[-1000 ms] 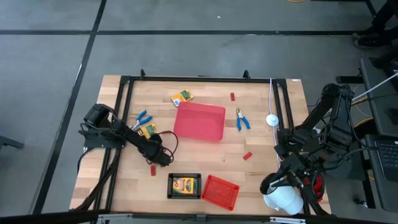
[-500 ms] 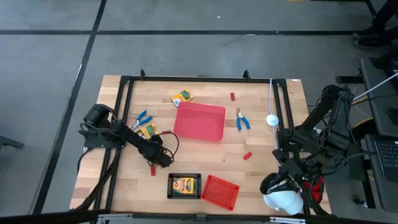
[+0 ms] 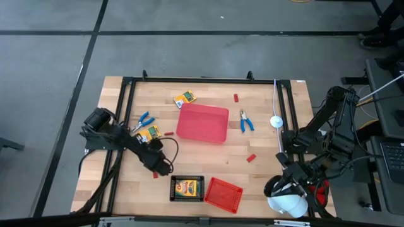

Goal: Pick & Place School Supplies
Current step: Put the crayon box into the black bin

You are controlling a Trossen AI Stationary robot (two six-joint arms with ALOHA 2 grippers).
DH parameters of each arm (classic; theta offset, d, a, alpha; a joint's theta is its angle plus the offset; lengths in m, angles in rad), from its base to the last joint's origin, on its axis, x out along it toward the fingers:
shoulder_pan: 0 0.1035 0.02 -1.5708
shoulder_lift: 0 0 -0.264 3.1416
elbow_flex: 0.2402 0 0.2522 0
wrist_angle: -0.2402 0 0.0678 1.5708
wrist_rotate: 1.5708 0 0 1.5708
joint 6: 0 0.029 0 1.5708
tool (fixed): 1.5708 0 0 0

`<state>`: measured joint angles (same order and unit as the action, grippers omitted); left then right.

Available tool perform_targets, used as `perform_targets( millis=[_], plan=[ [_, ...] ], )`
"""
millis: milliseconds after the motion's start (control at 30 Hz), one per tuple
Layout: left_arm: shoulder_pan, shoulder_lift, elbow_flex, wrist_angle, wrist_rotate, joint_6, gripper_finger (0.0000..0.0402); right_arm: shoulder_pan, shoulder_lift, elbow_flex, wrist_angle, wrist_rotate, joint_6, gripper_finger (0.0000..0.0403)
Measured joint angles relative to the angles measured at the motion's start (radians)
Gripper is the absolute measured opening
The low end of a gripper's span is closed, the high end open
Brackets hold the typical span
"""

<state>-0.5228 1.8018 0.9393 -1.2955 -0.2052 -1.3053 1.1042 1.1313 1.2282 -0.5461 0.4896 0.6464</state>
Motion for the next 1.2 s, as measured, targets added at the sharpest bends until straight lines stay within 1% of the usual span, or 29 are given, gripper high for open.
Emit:
perform_targets(
  millis=[167, 333, 500, 633, 800, 1200],
  plan=[
    [0.004, 0.071, -0.035, 0.025, 0.003, 0.020, 0.0002, 0.000, 0.000, 0.000, 0.001, 0.000, -0.007, 0.0061],
    [0.001, 0.132, -0.034, 0.023, 0.000, 0.054, 0.0001, 0.000, 0.000, 0.000, 0.025, 0.000, -0.008, 0.0061],
    [-0.002, 0.121, -0.018, 0.034, -0.017, 0.044, 0.0001, 0.000, 0.000, 0.000, 0.039, 0.008, -0.007, 0.0061],
    [0.000, 0.108, -0.014, 0.034, -0.063, 0.036, 0.0001, 0.000, 0.000, 0.000, 0.039, 0.016, -0.011, 0.0061],
    [0.020, 0.108, -0.033, 0.047, -0.071, 0.044, 0.0001, 0.000, 0.000, 0.000, 0.041, 0.018, -0.019, 0.0061],
    [0.027, 0.108, -0.028, 0.024, -0.085, 0.052, 0.0001, -0.001, 0.000, 0.000, 0.045, 0.019, -0.014, 0.0061]
  ],
)
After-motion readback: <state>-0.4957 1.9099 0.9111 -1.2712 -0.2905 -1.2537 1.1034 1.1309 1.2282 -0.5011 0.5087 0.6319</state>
